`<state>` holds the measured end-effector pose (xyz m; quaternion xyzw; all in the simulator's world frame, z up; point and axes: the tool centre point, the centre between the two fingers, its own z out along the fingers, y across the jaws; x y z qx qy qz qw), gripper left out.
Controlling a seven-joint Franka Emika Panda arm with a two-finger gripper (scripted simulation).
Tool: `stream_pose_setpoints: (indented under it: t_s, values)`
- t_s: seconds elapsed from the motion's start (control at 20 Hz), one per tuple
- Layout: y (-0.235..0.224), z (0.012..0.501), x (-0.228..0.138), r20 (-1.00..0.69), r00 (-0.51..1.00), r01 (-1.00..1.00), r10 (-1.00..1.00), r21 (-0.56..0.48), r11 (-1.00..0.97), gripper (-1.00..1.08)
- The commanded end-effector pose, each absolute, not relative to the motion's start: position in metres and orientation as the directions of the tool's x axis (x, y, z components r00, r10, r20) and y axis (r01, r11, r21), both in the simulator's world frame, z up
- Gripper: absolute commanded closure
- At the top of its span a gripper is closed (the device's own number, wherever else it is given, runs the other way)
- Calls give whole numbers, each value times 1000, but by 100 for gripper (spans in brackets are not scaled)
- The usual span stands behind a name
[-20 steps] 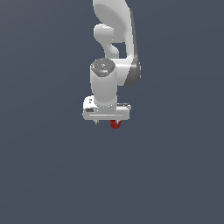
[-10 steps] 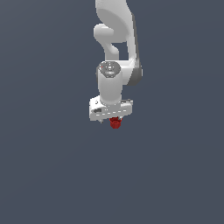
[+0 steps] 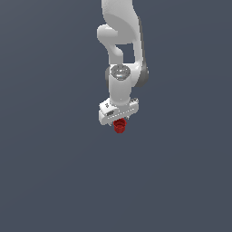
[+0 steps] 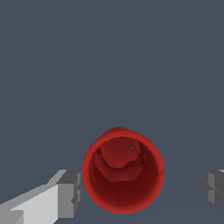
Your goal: Pick up the object and move it to a goal position.
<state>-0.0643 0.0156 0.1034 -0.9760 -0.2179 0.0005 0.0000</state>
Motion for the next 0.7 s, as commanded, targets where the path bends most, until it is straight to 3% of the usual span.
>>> stream_pose_setpoints:
  t_s: [0.0, 0.65]
  values:
    - [19, 100, -70, 0, 889, 459, 459, 0, -889, -92]
    - [21, 86, -75, 0, 875, 484, 484, 0, -875, -92]
